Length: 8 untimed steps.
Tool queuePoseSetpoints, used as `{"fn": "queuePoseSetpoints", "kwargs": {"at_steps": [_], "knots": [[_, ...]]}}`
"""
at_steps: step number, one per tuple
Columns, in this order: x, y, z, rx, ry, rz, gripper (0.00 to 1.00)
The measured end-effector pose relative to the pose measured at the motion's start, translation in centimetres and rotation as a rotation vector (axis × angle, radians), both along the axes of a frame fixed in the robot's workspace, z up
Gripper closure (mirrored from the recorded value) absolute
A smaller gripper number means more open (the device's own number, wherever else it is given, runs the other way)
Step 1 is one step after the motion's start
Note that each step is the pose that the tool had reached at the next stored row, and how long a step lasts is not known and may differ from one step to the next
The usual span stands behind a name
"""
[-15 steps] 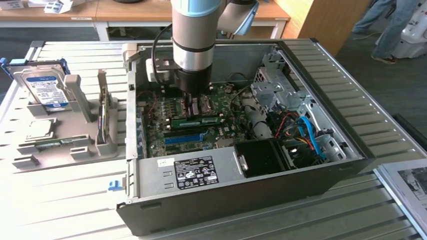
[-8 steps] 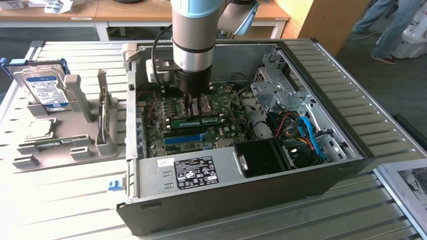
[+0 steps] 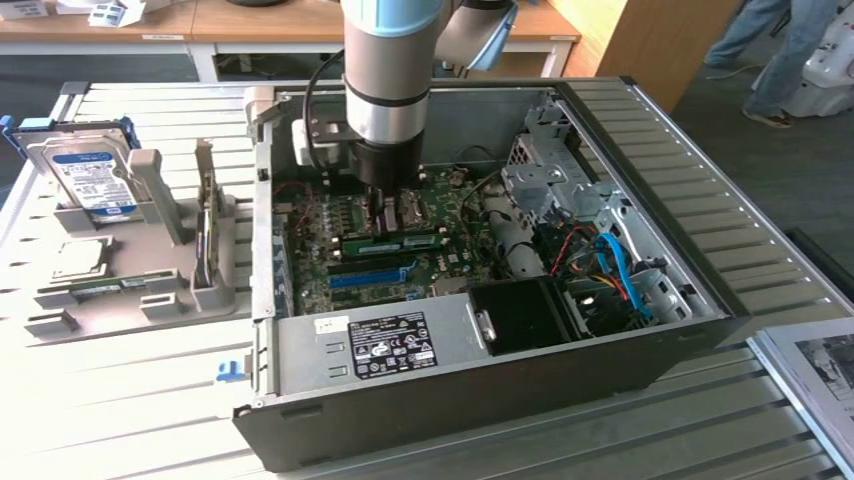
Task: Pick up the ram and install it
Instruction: 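Press down the ram until it locks into place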
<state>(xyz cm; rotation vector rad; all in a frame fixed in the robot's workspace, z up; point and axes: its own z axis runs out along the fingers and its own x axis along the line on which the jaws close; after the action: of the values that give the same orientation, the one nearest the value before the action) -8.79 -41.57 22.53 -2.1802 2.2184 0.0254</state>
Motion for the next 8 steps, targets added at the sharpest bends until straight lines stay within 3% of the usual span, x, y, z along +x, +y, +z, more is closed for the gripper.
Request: {"fn": "queuePoseSetpoints", "kwargs": {"at_steps": [8], "knots": [[0.00,0.00,-0.09,-0.0001,0.0000,0.000,0.90]]}}
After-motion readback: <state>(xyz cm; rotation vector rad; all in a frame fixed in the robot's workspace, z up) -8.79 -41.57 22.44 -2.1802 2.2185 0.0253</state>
